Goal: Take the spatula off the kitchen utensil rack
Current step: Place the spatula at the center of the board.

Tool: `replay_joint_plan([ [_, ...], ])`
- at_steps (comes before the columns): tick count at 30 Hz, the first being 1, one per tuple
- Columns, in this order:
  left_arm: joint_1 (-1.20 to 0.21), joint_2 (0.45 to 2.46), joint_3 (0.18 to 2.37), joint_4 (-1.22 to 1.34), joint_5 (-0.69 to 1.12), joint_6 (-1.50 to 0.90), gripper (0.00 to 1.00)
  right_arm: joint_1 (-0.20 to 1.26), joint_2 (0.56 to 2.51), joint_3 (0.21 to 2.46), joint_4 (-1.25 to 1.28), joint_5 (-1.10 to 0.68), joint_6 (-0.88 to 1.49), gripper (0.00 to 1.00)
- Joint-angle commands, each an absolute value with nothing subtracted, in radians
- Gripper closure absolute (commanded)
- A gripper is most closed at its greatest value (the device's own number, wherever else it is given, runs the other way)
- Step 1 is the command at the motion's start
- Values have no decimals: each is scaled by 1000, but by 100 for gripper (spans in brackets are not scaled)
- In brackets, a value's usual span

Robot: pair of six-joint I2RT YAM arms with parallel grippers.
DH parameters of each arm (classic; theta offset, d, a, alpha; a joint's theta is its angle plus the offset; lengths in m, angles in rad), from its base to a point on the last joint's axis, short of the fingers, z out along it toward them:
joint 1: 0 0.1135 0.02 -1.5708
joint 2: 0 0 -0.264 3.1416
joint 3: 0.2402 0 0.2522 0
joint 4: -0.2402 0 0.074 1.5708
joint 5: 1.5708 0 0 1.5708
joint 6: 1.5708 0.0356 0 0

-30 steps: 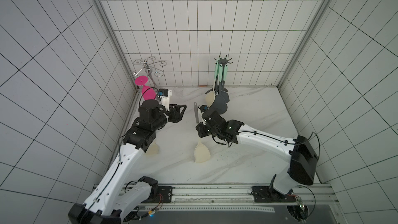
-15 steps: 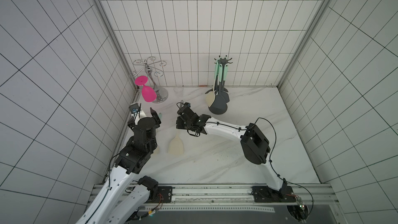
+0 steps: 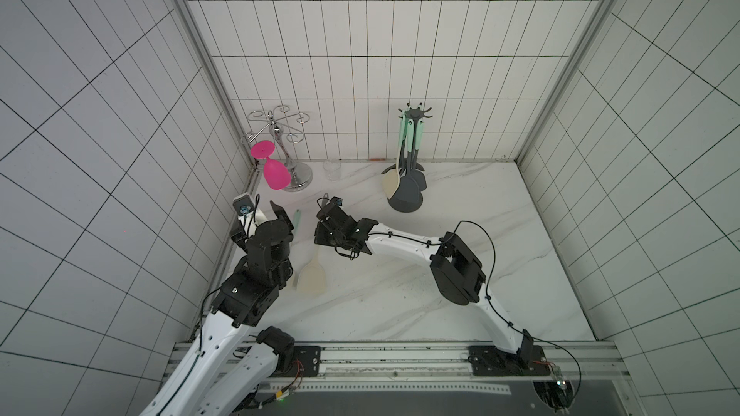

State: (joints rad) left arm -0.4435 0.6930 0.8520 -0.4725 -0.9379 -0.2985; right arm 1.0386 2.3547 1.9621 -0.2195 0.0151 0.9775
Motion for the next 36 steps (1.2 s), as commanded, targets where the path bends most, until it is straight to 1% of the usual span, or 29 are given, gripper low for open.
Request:
replay_joint_plan([
  [1, -444, 686, 839, -468, -951, -298, 22, 1058, 2411, 2030, -212, -9, 1008, 100],
  [12, -450, 674, 824, -448, -940, -282, 22, 1051, 2506, 2131, -259, 37, 934, 100],
  [15, -450, 673, 822, -445, -939, -278, 21, 1045, 2534, 2158, -253, 12, 911, 92],
  [17, -450, 668, 819, -445, -939, -274, 21, 1035, 2554, 2175, -232, -23, 903, 89],
  [20, -450, 664, 815, -438, -938, -268, 21, 1022, 2589, 2213, -209, -70, 901, 88],
  [24, -450, 666, 814, -435, -930, -266, 21, 1013, 2607, 2235, -211, -45, 876, 89],
  [28, -453, 667, 811, -433, -928, -264, 21, 1006, 2602, 2201, -213, -12, 908, 88],
  [30, -454, 667, 810, -433, -928, -264, 21, 1004, 2596, 2175, -209, 9, 934, 86],
  [32, -454, 667, 809, -433, -928, -262, 21, 1004, 2592, 2157, -203, 26, 954, 81],
  [34, -453, 666, 808, -432, -930, -260, 21, 1004, 2598, 2155, -202, 34, 970, 78],
  [36, -454, 666, 808, -431, -930, -260, 21, 1003, 2608, 2162, -202, 33, 984, 74],
])
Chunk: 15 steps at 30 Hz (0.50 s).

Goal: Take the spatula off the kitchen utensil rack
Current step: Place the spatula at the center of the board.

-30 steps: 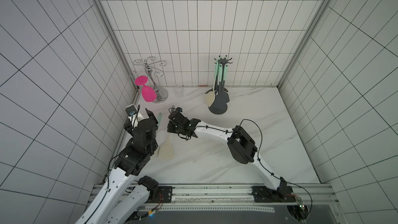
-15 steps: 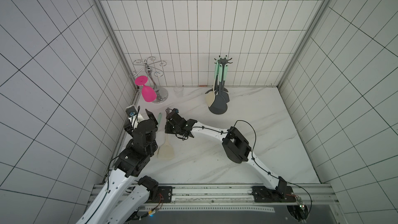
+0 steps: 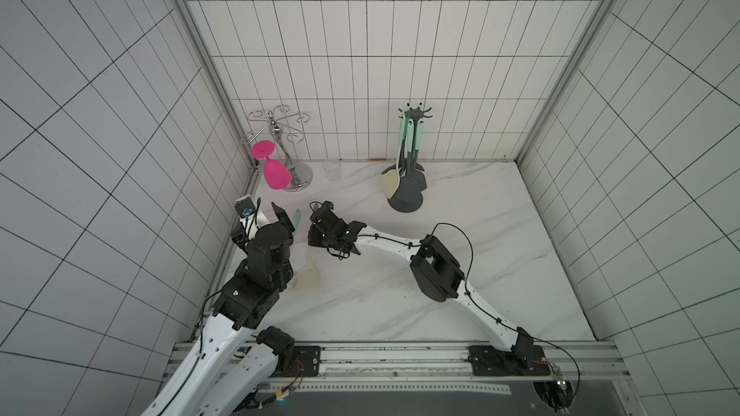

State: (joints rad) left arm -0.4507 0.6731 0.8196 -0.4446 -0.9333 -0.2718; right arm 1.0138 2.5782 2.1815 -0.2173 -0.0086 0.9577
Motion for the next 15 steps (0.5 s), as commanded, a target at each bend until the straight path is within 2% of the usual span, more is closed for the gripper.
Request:
replay_joint_plan([
  [1, -453, 667, 808, -431, -930, -260, 21, 1002, 2614, 2168, -202, 27, 989, 73],
  [8, -451, 669, 805, -424, -928, -253, 21, 993, 2592, 2171, -195, -2, 980, 66],
  [15, -449, 689, 805, -423, -896, -251, 20, 996, 2388, 2055, -188, 62, 817, 61],
])
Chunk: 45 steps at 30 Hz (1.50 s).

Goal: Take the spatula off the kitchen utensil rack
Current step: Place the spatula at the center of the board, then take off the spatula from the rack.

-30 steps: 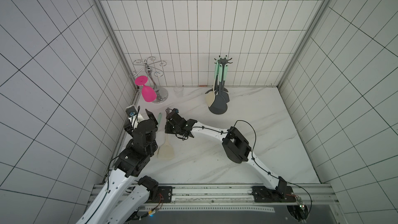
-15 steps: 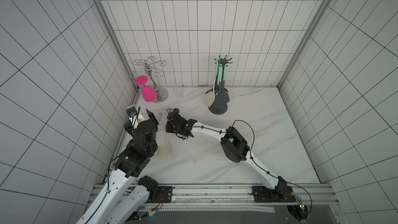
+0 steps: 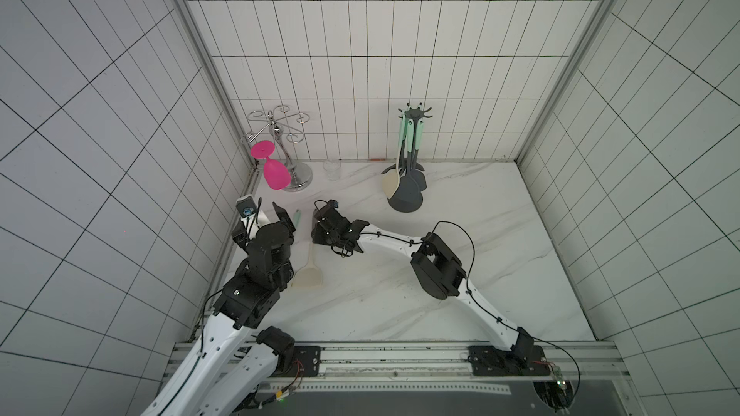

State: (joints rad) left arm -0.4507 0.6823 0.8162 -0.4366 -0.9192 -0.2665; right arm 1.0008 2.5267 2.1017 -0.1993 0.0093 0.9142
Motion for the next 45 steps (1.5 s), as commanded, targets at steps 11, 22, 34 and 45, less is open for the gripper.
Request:
replay_joint_plan([
  [11, -448, 747, 805, -422, -446, -116, 10, 999, 1871, 1620, -98, 210, 531, 59],
  [22, -477, 889, 793, -309, -171, -246, 16, 937, 1365, 1146, -73, 337, 405, 56],
  [34, -617, 1317, 1195, -249, -66, -279, 18, 474, 1122, 980, -78, 22, 502, 57],
  [45, -496, 1594, 1613, -255, 168, -321, 22, 292, 1420, 1298, -37, -255, 524, 57],
])
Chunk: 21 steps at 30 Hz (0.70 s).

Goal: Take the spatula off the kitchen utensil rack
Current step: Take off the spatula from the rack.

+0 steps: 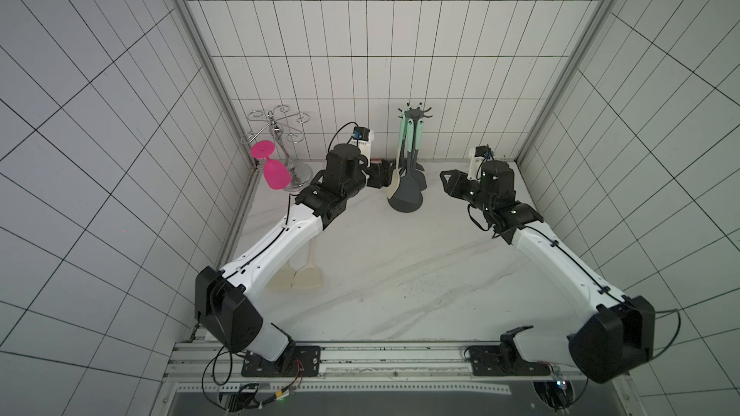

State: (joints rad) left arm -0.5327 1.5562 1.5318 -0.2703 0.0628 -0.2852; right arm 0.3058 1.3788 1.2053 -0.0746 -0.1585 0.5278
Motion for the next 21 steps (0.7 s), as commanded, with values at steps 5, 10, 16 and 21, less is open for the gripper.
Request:
replay_joint_plan([
  [5, -450, 1698, 1796, -261, 224, -351, 27, 293, 1533, 1330, 154, -269, 474, 59],
  [10, -437, 1827, 1974, -261, 267, -366, 28, 301, 1609, 1338, 301, -253, 411, 60],
  [16, -437, 1993, 2188, -295, 302, -470, 32, 330, 1669, 1391, 314, -215, 297, 60],
  [21, -440, 2057, 2232, -262, 314, -522, 33, 352, 1708, 1406, 318, -175, 215, 58],
])
